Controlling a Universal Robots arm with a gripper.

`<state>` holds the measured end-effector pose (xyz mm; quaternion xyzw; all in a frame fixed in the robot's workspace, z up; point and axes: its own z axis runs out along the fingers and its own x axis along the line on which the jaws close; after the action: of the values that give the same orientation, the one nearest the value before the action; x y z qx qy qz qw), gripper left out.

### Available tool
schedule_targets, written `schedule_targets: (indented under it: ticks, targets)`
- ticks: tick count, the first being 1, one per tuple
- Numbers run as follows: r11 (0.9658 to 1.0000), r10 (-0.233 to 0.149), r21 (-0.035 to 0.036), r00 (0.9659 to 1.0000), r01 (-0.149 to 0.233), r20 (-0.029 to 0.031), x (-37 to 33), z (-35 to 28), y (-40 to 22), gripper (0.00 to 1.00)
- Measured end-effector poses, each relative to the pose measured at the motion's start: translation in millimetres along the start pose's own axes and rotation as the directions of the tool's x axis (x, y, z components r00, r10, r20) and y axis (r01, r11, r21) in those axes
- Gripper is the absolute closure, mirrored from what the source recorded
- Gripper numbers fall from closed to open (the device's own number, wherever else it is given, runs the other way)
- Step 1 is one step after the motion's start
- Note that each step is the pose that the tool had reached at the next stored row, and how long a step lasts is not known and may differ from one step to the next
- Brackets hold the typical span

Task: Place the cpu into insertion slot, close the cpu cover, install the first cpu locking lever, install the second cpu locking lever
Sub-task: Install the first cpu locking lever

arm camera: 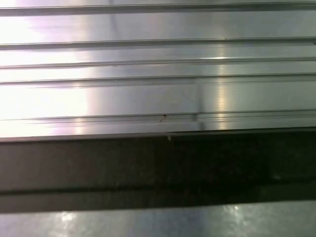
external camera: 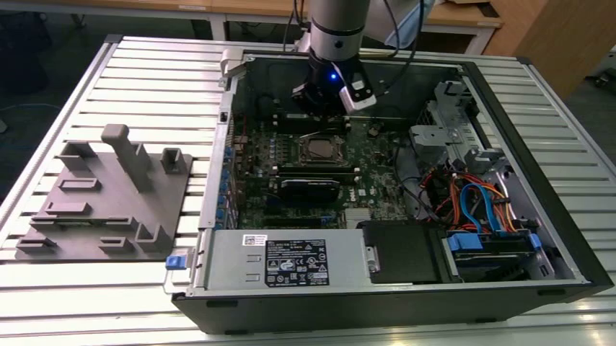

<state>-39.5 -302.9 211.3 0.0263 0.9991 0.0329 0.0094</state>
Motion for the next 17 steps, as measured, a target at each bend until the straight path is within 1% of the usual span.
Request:
schedule_targets:
  ticks: [17]
  targets:
    - [1.0000,0.000,0.0000,1.0000,0.000,0.0000,-9.1,7.3,0.5,0.90]
